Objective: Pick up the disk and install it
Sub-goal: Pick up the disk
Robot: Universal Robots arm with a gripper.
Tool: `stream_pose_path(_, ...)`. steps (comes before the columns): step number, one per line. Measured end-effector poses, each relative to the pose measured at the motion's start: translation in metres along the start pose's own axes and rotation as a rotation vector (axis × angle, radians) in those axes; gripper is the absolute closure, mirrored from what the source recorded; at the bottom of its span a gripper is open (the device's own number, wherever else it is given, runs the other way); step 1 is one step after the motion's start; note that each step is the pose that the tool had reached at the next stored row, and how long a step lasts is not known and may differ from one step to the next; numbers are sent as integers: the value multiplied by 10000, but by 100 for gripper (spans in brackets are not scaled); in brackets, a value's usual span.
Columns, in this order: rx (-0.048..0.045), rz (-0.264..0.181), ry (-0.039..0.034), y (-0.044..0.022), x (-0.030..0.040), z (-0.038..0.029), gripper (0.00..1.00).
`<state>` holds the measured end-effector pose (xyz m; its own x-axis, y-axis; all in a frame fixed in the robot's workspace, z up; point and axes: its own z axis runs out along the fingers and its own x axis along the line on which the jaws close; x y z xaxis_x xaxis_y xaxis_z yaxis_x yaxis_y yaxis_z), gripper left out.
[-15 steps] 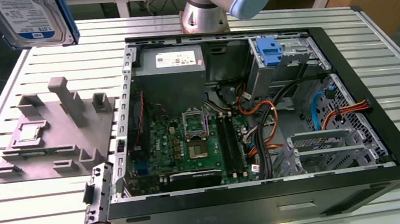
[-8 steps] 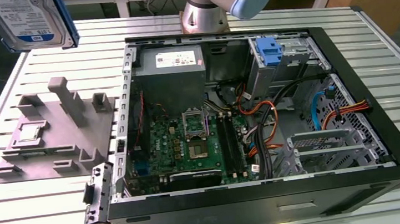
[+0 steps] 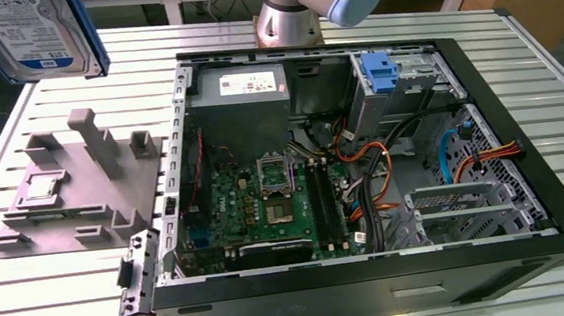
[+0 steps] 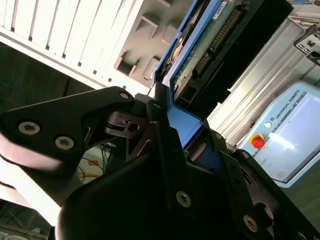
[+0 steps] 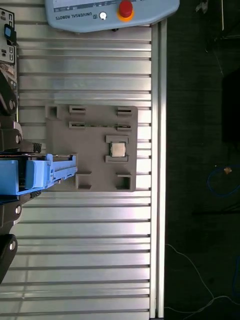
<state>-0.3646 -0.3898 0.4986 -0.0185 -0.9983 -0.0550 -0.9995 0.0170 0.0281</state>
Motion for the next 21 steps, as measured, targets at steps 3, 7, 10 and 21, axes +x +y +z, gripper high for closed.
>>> stream_pose_path(3,0,1,0,-1,7,0,63)
stream_pose_path(7,0,1,0,-2,10,-1,63)
stream_pose_path(10,0,0,0,-18,10,-1,63)
stream_pose_path(21,0,0,1,-79,8,-3,63)
